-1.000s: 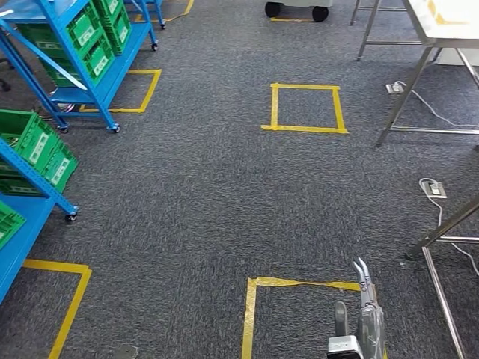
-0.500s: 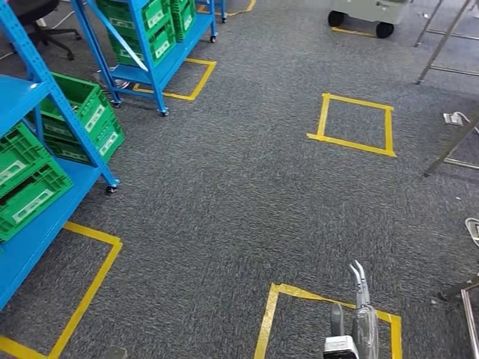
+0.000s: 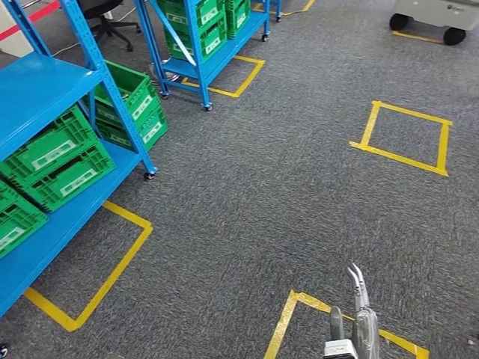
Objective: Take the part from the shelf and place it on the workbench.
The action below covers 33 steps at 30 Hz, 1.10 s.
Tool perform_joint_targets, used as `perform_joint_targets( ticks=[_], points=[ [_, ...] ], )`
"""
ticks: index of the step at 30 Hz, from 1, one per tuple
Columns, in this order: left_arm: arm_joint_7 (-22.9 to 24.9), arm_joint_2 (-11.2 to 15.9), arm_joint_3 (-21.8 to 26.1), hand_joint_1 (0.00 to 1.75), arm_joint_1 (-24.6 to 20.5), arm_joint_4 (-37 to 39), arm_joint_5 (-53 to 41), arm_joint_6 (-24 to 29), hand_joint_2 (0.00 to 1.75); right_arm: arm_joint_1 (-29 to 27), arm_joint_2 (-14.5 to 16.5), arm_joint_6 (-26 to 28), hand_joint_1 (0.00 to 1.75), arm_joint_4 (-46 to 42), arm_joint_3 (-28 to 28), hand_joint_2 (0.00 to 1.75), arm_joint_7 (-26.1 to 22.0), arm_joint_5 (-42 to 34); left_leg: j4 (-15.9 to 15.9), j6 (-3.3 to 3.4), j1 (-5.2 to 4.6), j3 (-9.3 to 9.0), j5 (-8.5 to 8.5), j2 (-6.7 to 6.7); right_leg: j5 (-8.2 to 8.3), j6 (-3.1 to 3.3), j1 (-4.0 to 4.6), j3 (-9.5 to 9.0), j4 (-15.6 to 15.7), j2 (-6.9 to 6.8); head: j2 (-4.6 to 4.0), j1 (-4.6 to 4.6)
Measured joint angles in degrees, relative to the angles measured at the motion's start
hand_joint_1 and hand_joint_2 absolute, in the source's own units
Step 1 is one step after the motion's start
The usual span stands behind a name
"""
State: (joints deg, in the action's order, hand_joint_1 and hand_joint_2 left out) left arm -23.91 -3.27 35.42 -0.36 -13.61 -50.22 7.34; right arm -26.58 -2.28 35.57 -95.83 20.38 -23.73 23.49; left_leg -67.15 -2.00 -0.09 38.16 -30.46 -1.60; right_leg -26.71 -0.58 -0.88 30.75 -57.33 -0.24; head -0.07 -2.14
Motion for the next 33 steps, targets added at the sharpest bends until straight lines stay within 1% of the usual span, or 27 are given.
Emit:
perform_joint_targets(
  ticks=[1, 2, 3, 4, 5, 6, 7, 8, 9, 10, 11, 12, 13, 15, 16, 17, 18, 19, 21, 22, 24, 26, 28, 29, 31, 32, 33],
  points=[
    [-0.11, 0.08, 0.14, 0.00, -0.03, 0.00, -0.22, 0.00, 0.00, -0.14, 0.14, -0.34, 0.00, 0.01, -0.16, 0.00, -0.21, 0.02, -3.48, -0.19, 0.09, 1.66, -1.32, 0.57, -0.04, 0.04, 0.05, 0.06, 0.00, -0.95, 0.00, -0.01],
    [-0.20, 0.10, 0.27, 0.00, 0.04, 0.01, -0.39, -0.03, 0.00, -0.18, 0.29, -0.74, 0.00, 0.01, -0.34, 0.00, -0.45, -0.04, -5.30, -0.33, 0.18, 2.46, -1.60, 0.82, -0.08, 0.07, 0.06, 0.08, -0.01, -1.83, 0.00, -0.02],
    [-0.26, 0.14, 0.44, 0.00, 0.16, 0.01, -0.55, -0.07, 0.00, -0.17, 0.47, -1.16, 0.00, 0.01, -0.51, 0.00, -0.70, -0.13, -4.87, -0.41, 0.28, 2.14, -0.77, 1.00, -0.13, 0.05, 0.06, 0.06, -0.01, -2.62, 0.00, -0.02],
    [-0.31, 0.19, 0.64, 0.00, 0.28, 0.01, -0.68, -0.10, 0.00, -0.17, 0.67, -1.51, 0.00, 0.00, -0.69, 0.00, -0.92, -0.22, -2.14, -0.44, 0.34, 0.63, 0.96, 1.38, -0.20, -0.02, 0.05, -0.03, -0.01, -3.37, 0.00, -0.03],
    [-0.37, 0.25, 0.86, 0.00, 0.34, 0.01, -0.78, -0.15, 0.00, -0.18, 0.84, -1.76, 0.00, -0.01, -0.82, 0.00, -1.08, -0.27, 1.88, -0.39, 0.33, -1.62, 2.93, 2.53, -0.30, -0.15, 0.09, -0.17, -0.01, -4.04, 0.00, -0.04],
    [-0.41, 0.31, 1.05, 0.00, 0.30, 0.00, -0.91, -0.18, 0.00, -0.26, 0.98, -1.92, 0.00, -0.07, -0.95, 0.00, -1.17, -0.28, 6.00, -0.25, 0.16, -3.82, 4.38, 4.27, -0.48, -0.41, 0.27, -0.32, -0.10, -4.70, 0.00, -0.08],
    [-0.45, 0.37, 1.21, 0.00, 0.23, -0.01, -1.03, -0.22, 0.00, -0.34, 1.08, -2.04, 0.00, -0.16, -1.08, 0.00, -1.23, -0.26, 9.07, 0.07, 0.01, -5.42, 5.31, 5.56, -0.66, -0.70, 0.48, -0.42, -0.15, -5.33, 0.00, -0.03],
    [-0.48, 0.39, 1.34, 0.00, 0.18, 0.00, -1.14, -0.28, 0.00, -0.41, 1.15, -2.15, 0.00, -0.27, -1.19, 0.00, -1.24, -0.23, 10.74, 0.44, -0.15, -6.22, 5.60, 6.46, -0.82, -1.00, 0.68, -0.60, -0.16, -5.95, 0.00, 0.02],
    [-0.49, 0.41, 1.45, 0.00, 0.21, 0.01, -1.24, -0.33, 0.00, -0.46, 1.22, -2.28, 0.00, -0.38, -1.28, 0.00, -1.26, -0.22, 11.25, 0.84, -0.31, -6.30, 5.48, 6.40, -0.95, -1.31, 0.81, -0.79, -0.10, -6.58, 0.00, 0.09],
    [-0.50, 0.43, 1.56, 0.00, 0.31, 0.01, -1.29, -0.38, 0.00, -0.47, 1.28, -2.46, 0.00, -0.47, -1.37, 0.00, -1.30, -0.29, 11.24, 1.29, -0.28, -6.20, 5.56, 5.51, -1.03, -1.61, 0.80, -1.07, 0.06, -7.25, 0.00, 0.15],
    [-0.51, 0.44, 1.65, 0.00, 0.47, 0.02, -1.38, -0.40, 0.00, -0.45, 1.33, -2.67, 0.00, -0.56, -1.44, 0.00, -1.36, -0.39, 11.33, 1.65, -0.21, -6.22, 5.63, 4.80, -1.30, -1.96, 0.69, -1.23, -0.06, -7.21, 0.00, 0.22],
    [-0.55, 0.44, 1.72, 0.00, 0.58, 0.02, -1.51, -0.44, 0.00, -0.45, 1.37, -2.88, 0.00, -0.68, -1.51, 0.00, -1.47, -0.51, 11.42, 2.05, -0.09, -6.29, 5.73, 4.07, -2.05, -2.26, 0.57, -0.97, -0.95, -6.20, 0.00, 0.35],
    [-0.63, 0.46, 1.79, 0.00, 0.62, 0.02, -1.67, -0.52, 0.00, -0.50, 1.39, -3.17, 0.00, -0.80, -1.61, 0.00, -1.59, -0.69, 11.52, 2.45, 0.07, -6.37, 5.86, 3.32, -3.42, -2.51, 0.46, -0.05, -3.13, -4.58, 0.00, 0.55],
    [-0.92, 0.55, 1.91, 0.00, 0.56, 0.02, -2.11, -0.76, 0.00, -0.71, 1.45, -3.70, 0.00, -0.94, -1.88, 0.00, -1.81, -1.00, 11.55, 3.04, 0.20, -6.35, 5.87, 2.07, -7.19, -2.71, 0.33, 3.67, -10.92, -1.01, 0.00, 1.01],
    [-1.07, 0.62, 1.98, 0.00, 0.57, 0.02, -2.32, -0.88, 0.00, -0.84, 1.49, -3.94, 0.00, -0.95, -2.04, 0.00, -1.90, -1.15, 11.55, 3.21, 0.16, -6.34, 5.84, 1.45, -8.57, -2.74, 0.34, 5.75, -14.89, -0.25, 0.00, 1.14],
    [-1.19, 0.69, 2.05, 0.00, 0.67, 0.02, -2.54, -1.02, 0.00, -0.93, 1.53, -4.12, 0.00, -0.95, -2.21, 0.00, -1.97, -1.24, 11.55, 3.27, 0.12, -6.39, 5.77, 0.90, -8.89, -2.72, 0.36, 7.17, -17.24, 0.06, 0.00, 1.18],
    [-1.29, 0.74, 2.17, 0.00, 0.83, 0.02, -2.71, -1.16, 0.00, -0.99, 1.56, -4.27, 0.00, -0.95, -2.34, 0.00, -2.06, -1.30, 11.53, 3.28, 0.09, -6.53, 5.68, 0.34, -8.00, -2.65, 0.38, 7.55, -17.27, 0.16, 0.00, 1.20],
    [-1.38, 0.76, 2.29, 0.00, 1.01, 0.02, -2.90, -1.29, 0.00, -1.02, 1.59, -4.39, 0.00, -0.95, -2.45, 0.00, -2.14, -1.36, 11.52, 3.20, 0.08, -6.74, 5.57, -0.10, -6.10, -2.53, 0.37, 6.80, -14.97, 0.18, 0.00, 1.20],
    [-1.50, 0.81, 2.52, 0.00, 1.27, 0.02, -3.19, -1.50, 0.00, -1.04, 1.65, -4.57, 0.00, -0.95, -2.62, 0.00, -2.28, -1.55, 11.38, 2.77, 0.03, -7.19, 5.19, -0.76, -1.85, -2.33, 0.30, 3.31, -6.87, 0.49, 0.00, 1.24],
    [-1.54, 0.89, 2.61, 0.00, 1.32, 0.02, -3.30, -1.56, 0.00, -1.04, 1.72, -4.65, 0.00, -0.95, -2.67, 0.00, -2.35, -1.65, 11.23, 2.47, -0.06, -7.28, 4.98, -0.98, -0.75, -2.19, 0.24, 1.74, -3.61, 0.76, 0.00, 1.21],
    [-1.59, 1.10, 2.80, 0.00, 1.40, 0.02, -3.51, -1.61, 0.00, -1.20, 1.89, -4.78, 0.00, -0.96, -2.81, 0.00, -2.45, -1.84, 11.02, 1.87, -0.22, -7.12, 4.79, -1.22, -0.57, -1.81, 0.26, 0.49, -0.99, 1.21, 0.00, 1.17],
    [-1.63, 1.21, 2.93, 0.00, 1.49, 0.02, -3.77, -1.69, 0.00, -1.54, 1.99, -4.88, 0.00, -1.04, -3.03, 0.00, -2.47, -2.18, 10.94, 1.35, -0.10, -7.00, 4.69, -1.20, -0.60, -1.18, 0.24, 0.39, -0.87, 1.10, 0.00, 1.14],
    [-1.65, 1.21, 2.96, 0.00, 1.49, 0.03, -4.09, -1.73, 0.00, -1.91, 2.02, -5.02, 0.00, -1.40, -3.31, 0.00, -2.50, -2.51, 9.08, 0.75, -0.03, -6.21, 3.44, -0.38, -0.61, -0.56, 0.11, 0.11, -0.65, 0.84, 0.00, 0.84],
    [-1.66, 1.22, 2.96, 0.00, 1.45, 0.04, -4.21, -1.73, 0.00, -2.16, 2.05, -5.14, 0.00, -1.67, -3.43, 0.00, -2.52, -2.59, 6.07, 0.44, 0.01, -4.69, 1.91, 0.17, -0.69, -0.30, 0.09, -0.04, -0.57, 0.63, 0.00, 0.68],
    [-1.67, 1.25, 2.96, 0.00, 1.36, 0.04, -4.31, -1.73, 0.00, -2.65, 2.12, -5.37, 0.00, -2.02, -3.69, 0.00, -2.55, -2.77, -2.03, 0.05, 0.10, -0.21, -1.31, 0.72, -1.01, 0.02, 0.13, -0.23, -0.55, 0.25, 0.00, 0.50],
    [-1.69, 1.25, 2.96, 0.00, 1.39, 0.04, -4.41, -1.73, 0.00, -2.92, 2.14, -5.54, 0.00, -2.15, -3.85, 0.00, -2.55, -2.97, -5.44, -0.07, 0.16, 1.84, -2.09, 0.79, -1.22, 0.10, 0.14, -0.39, -0.55, 0.10, 0.00, 0.51],
    [-1.75, 1.25, 2.96, 0.00, 1.45, 0.05, -4.55, -1.73, 0.00, -3.18, 2.15, -5.76, 0.00, -2.29, -4.01, 0.00, -2.54, -3.26, -6.37, -0.10, 0.21, 2.70, -1.47, 0.81, -1.47, 0.10, 0.13, -0.64, -0.56, 0.02, 0.00, 0.51]
  ],
)
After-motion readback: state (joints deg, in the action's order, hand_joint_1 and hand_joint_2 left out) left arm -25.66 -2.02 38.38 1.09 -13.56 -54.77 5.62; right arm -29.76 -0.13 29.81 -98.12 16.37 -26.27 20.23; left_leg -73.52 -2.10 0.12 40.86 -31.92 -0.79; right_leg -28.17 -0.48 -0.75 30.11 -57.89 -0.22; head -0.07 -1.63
